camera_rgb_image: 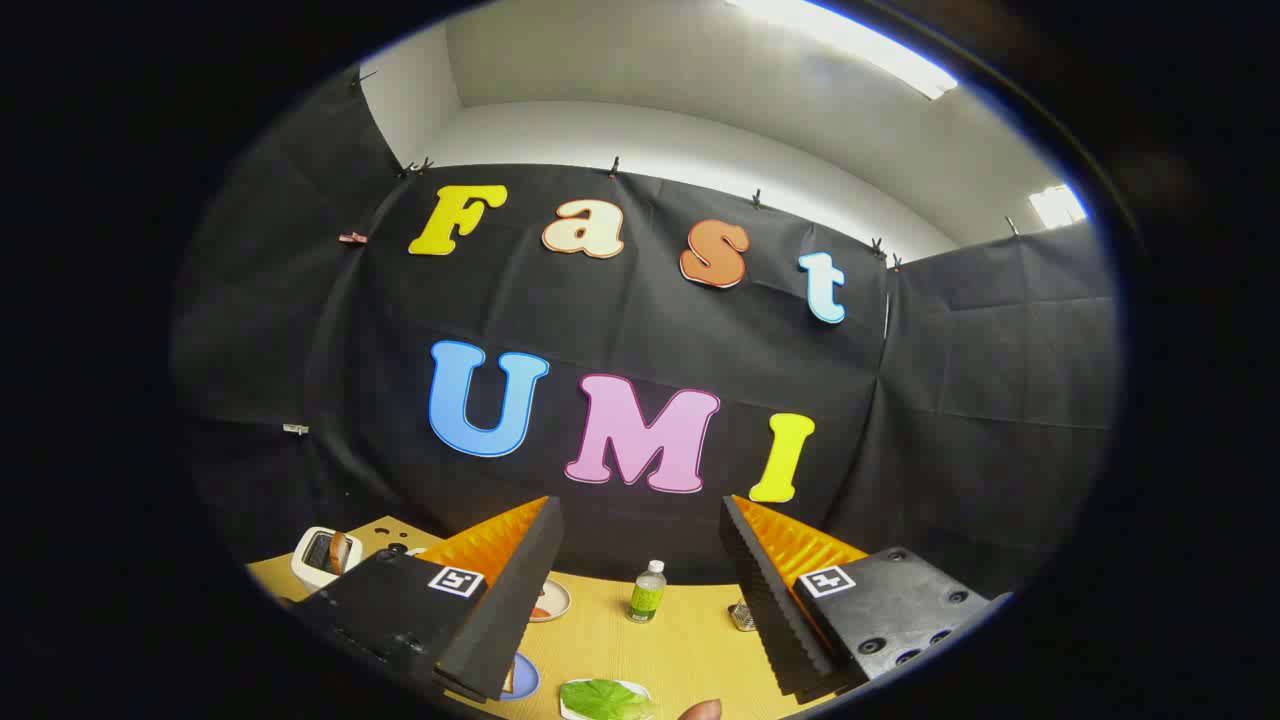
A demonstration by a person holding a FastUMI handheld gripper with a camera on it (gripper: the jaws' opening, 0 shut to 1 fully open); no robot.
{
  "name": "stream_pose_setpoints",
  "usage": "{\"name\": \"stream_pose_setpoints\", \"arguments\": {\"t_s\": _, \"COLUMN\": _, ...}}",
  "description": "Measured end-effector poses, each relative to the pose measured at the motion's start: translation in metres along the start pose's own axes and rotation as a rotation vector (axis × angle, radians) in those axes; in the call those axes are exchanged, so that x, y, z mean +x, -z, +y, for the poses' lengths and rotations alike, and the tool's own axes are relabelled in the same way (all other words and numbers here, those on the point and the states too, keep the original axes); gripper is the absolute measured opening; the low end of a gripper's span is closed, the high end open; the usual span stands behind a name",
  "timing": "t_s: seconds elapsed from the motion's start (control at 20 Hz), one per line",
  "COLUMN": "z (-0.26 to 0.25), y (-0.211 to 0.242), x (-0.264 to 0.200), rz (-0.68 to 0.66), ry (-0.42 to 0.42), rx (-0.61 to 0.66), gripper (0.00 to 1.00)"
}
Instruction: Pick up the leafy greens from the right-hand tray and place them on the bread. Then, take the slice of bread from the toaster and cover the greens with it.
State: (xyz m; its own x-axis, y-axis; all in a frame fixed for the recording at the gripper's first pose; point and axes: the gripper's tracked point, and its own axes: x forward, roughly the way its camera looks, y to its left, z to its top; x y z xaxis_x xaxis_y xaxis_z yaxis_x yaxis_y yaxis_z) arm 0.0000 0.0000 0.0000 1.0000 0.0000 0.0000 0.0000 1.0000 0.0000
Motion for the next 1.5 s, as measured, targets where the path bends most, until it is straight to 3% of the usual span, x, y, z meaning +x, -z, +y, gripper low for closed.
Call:
{"name": "stream_pose_setpoints", "arguments": {"t_s": 0.95, "z": 0.002, "y": 0.012, "x": 0.006, "rz": 0.027, "ry": -0.034, "rx": 0.002, "gripper": 0.98}}
{"name": "stream_pose_setpoints", "arguments": {"t_s": 1.2, "z": 0.013, "y": 0.049, "x": 0.010, "rz": 0.100, "ry": -0.134, "rx": -0.033, "gripper": 0.98}}
{"name": "stream_pose_setpoints", "arguments": {"t_s": 1.5, "z": 0.015, "y": 0.142, "x": 0.011, "rz": 0.288, "ry": -0.291, "rx": -0.057, "gripper": 0.98}}
